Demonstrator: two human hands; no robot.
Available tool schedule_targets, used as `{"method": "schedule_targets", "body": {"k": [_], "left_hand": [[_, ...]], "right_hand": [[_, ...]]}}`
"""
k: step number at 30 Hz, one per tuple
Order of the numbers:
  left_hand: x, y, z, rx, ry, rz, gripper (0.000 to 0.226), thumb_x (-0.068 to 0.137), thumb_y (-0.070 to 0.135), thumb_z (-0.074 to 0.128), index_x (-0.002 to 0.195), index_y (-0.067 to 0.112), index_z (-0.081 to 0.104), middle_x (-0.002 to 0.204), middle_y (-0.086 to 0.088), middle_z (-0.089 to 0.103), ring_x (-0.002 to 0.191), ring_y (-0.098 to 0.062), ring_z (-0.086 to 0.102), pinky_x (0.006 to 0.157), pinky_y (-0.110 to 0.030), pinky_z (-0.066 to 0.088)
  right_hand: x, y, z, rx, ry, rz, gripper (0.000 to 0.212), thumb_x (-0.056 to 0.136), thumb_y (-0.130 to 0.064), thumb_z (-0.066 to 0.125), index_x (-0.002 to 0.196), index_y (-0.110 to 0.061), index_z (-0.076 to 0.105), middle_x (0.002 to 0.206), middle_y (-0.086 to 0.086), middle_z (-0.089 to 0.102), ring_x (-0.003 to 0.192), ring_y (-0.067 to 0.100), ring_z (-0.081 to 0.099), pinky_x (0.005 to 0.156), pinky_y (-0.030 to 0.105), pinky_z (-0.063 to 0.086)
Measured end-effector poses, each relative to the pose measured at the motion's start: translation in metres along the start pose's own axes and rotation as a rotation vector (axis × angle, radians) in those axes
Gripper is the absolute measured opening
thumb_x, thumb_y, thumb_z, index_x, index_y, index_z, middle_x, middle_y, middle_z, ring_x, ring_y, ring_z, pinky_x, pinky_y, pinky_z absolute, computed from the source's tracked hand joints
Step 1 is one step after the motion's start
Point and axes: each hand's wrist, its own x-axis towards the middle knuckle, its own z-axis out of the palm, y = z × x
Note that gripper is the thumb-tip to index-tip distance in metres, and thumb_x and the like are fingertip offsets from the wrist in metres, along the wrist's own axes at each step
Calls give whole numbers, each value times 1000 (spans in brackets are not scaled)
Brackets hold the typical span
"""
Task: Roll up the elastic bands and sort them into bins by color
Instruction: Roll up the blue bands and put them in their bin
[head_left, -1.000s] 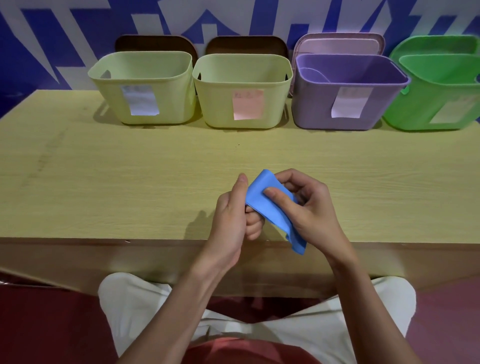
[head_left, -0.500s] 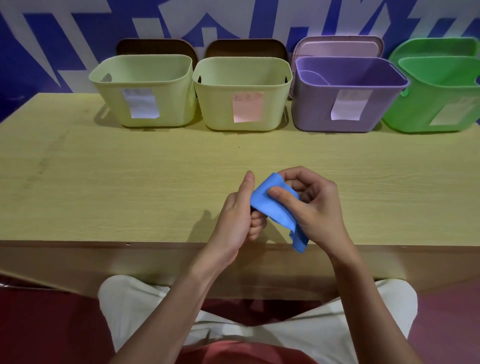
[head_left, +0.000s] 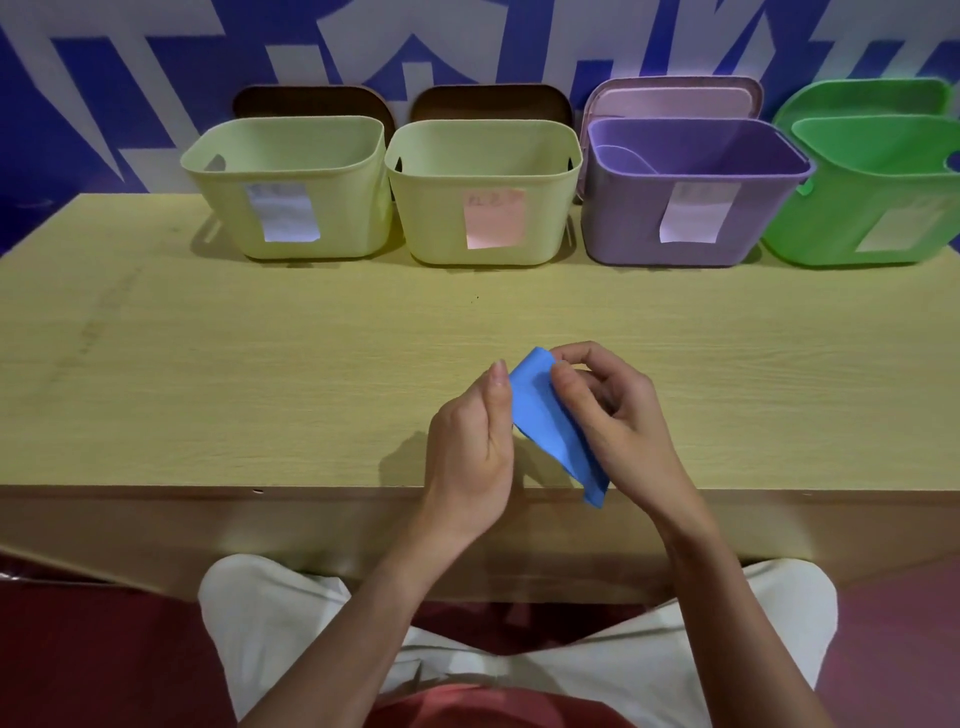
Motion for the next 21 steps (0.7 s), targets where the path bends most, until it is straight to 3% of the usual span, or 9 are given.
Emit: {"method": "schedule_targets", "body": {"k": [3,6,8,10,12,17,21], "left_hand": [[1,5,0,-209,-41,-156,50,103,41,25,58,19,32,45,9,30,42,-9,28,45,-27,24],[1,16,-1,-478,-126,-349,50,104,31,26,57,17,29,41,10,22,37,-8,17,42,-23,13],[1,21,-4,-594,-178,-419,50,104,32,27,56,16,30,41,8,20,36,-8,14,43,-25,11],[2,22,-5,-634,-196,-463,53,104,33,28,53,17,32,40,8,20,35,-8,14,42,-23,12],[3,21,-4,-628,-199,-492,58,103,34,28,47,21,33,39,7,21,34,-8,15,40,-21,14],[8,21,-3,-494,-219,-471,51,103,35,28,56,15,31,43,4,24,37,-9,19,41,-22,15],[5,10,-2,-218,-145,-203,55,100,49,28,57,15,36,45,8,33,45,-11,31,47,-30,26]], "right_hand": [[1,1,-5,9,-47,-4,25,84,-24,70,106,-13,63,77,11,70,66,11,62,60,20,47],[3,1,-7,-18,-48,-77,34,83,-19,69,115,-18,62,69,23,56,60,17,50,58,28,40],[3,0,-7,-49,-43,-121,38,84,-17,68,121,-18,61,65,20,51,59,14,44,57,25,38],[3,0,-6,-61,-45,-134,31,83,-17,68,115,-16,65,73,14,62,64,10,53,61,20,42],[3,0,-6,-54,-42,-120,22,82,-17,67,104,-19,67,85,6,71,73,7,61,66,19,47],[2,-1,-8,-47,-22,-109,16,80,-17,70,95,-21,65,80,-9,71,70,2,64,63,15,47],[0,-2,-8,-49,3,-110,15,79,-21,71,93,-20,65,78,-12,70,68,1,63,62,13,45]]}}
